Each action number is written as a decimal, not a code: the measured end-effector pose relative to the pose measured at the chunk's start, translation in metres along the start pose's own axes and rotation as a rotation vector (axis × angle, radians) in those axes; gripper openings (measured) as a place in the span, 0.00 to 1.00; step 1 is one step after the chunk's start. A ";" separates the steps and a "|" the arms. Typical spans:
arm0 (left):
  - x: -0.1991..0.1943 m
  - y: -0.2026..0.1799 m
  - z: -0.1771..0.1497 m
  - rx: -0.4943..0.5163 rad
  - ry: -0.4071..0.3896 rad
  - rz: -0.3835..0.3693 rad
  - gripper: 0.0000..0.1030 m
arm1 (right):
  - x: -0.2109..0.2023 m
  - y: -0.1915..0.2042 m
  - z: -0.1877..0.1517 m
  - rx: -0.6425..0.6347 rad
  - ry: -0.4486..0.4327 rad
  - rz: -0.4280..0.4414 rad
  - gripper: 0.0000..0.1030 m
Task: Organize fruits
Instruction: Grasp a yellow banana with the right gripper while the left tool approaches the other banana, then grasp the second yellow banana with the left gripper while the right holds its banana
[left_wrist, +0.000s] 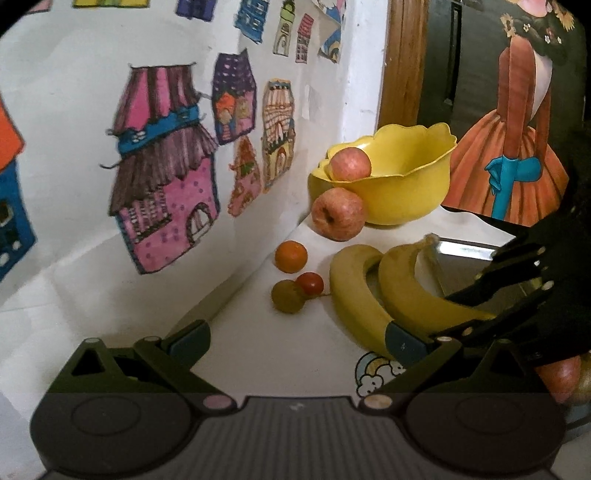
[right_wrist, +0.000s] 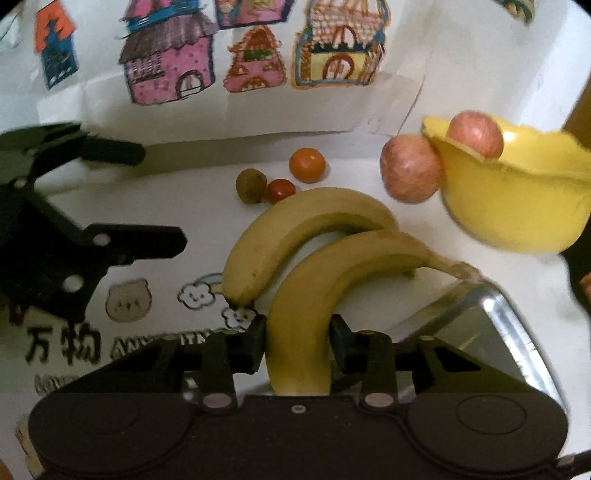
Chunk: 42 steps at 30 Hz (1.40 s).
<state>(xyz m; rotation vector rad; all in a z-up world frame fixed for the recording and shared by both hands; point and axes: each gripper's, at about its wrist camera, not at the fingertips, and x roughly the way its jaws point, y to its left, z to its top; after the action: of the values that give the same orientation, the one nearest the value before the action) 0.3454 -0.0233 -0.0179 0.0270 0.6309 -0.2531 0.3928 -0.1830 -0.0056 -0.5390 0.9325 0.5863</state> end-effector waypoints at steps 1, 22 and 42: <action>0.002 -0.002 0.001 0.000 0.004 -0.005 1.00 | -0.005 -0.001 -0.001 -0.014 0.000 -0.009 0.36; 0.062 -0.042 0.013 0.009 0.117 -0.032 0.61 | -0.029 -0.045 -0.020 0.082 -0.075 0.043 0.49; 0.039 -0.031 0.004 0.027 0.140 -0.037 0.43 | -0.007 -0.033 -0.016 0.005 -0.060 -0.002 0.44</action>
<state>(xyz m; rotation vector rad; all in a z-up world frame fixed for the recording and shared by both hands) 0.3706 -0.0628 -0.0354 0.0595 0.7681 -0.2968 0.4028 -0.2183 -0.0020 -0.5160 0.8763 0.5949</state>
